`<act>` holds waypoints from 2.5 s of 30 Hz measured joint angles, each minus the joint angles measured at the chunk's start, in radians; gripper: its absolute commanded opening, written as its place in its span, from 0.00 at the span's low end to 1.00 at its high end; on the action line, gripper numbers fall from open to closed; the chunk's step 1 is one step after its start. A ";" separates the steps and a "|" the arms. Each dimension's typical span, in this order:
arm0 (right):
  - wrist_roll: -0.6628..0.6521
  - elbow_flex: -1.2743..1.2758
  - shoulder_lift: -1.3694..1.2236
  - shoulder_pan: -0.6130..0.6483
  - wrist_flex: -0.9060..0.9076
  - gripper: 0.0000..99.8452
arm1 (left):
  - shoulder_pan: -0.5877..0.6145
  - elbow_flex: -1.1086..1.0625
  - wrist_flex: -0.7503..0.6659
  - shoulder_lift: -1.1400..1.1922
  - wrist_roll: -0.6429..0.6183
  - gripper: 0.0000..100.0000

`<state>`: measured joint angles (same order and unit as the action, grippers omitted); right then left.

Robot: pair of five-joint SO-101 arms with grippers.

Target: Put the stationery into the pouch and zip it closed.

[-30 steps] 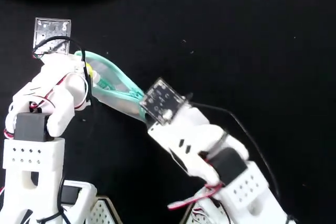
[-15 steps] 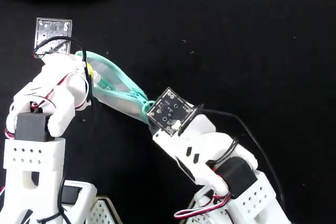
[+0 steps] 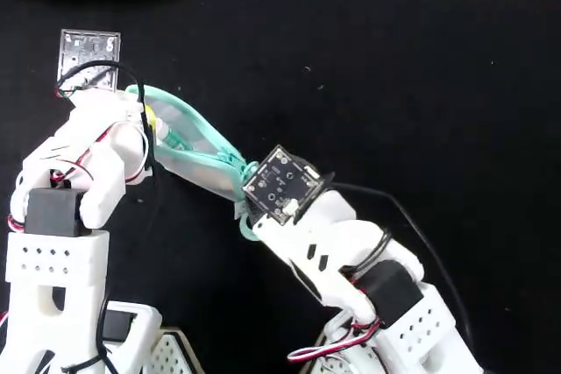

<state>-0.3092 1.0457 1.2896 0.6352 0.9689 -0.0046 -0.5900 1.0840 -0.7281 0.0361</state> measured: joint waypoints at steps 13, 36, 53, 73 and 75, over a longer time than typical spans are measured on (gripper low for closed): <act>-0.002 0.023 -0.144 -0.003 -0.123 0.10 | 0.000 0.000 0.000 0.000 0.000 0.03; -0.081 -0.244 0.014 -0.052 0.087 0.01 | 0.000 0.103 0.087 0.005 0.008 0.03; -0.094 -0.664 -0.479 -0.143 0.087 0.01 | 0.173 0.503 0.258 0.040 0.003 0.24; -0.095 -1.016 -0.672 -0.147 0.273 0.01 | 0.091 0.230 0.107 0.043 -0.054 0.06; -0.095 -1.036 -0.666 -0.147 0.322 0.01 | 0.072 0.164 -0.040 0.048 -0.091 0.06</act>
<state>-0.4043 0.0100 0.6237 0.4879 1.2912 0.0675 -0.4258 1.0441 -0.6805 -0.0545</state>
